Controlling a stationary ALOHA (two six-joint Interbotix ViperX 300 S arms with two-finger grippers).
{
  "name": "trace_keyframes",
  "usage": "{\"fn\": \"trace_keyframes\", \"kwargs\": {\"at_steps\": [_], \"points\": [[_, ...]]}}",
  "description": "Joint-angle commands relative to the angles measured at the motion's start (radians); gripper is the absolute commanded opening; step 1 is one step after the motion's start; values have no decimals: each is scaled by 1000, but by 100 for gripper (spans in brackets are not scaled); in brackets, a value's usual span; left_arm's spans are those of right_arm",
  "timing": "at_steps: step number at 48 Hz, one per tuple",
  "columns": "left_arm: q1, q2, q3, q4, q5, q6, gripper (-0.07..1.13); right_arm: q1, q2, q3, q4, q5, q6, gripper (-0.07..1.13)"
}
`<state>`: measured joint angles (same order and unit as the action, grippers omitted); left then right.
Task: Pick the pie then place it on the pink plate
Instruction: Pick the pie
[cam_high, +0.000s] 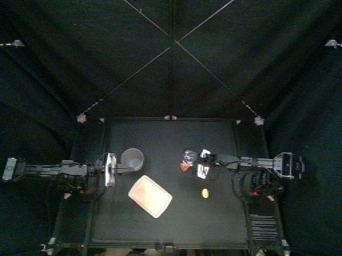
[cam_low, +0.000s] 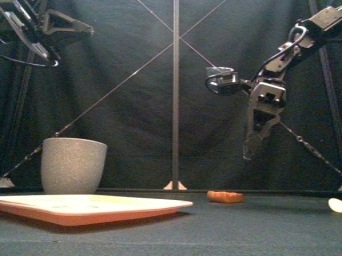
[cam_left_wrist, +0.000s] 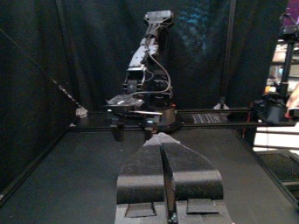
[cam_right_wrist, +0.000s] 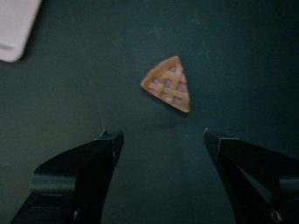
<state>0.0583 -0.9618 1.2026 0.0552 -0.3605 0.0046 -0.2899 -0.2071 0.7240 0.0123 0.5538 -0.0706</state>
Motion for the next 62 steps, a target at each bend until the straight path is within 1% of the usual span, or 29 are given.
{"fn": "trace_keyframes", "kwargs": {"at_steps": [1,8,9,15,20,24,30,37,47,62], "points": [[8,5,-12,2,-9,2,4,-6,32,-80,-38,83,-60,106],[15,6,-9,2,-9,2,4,-8,127,-140,-15,123,-209,106],[17,6,-9,2,-9,2,4,-8,150,-153,-3,121,-244,106],[31,5,-8,2,-9,2,4,-21,236,-206,58,117,-374,106],[38,6,-5,2,-11,2,4,-41,291,-244,112,117,-454,106],[38,6,-3,2,-11,2,4,-60,322,-264,127,114,-488,106],[40,6,6,2,-11,2,4,-86,354,-287,132,100,-515,106],[41,5,14,3,-9,2,4,-101,394,-298,129,101,-518,106],[55,5,9,2,-11,2,4,-97,408,-291,137,141,-518,106],[71,6,14,2,-28,2,4,-97,420,-290,140,97,-514,104]]}}
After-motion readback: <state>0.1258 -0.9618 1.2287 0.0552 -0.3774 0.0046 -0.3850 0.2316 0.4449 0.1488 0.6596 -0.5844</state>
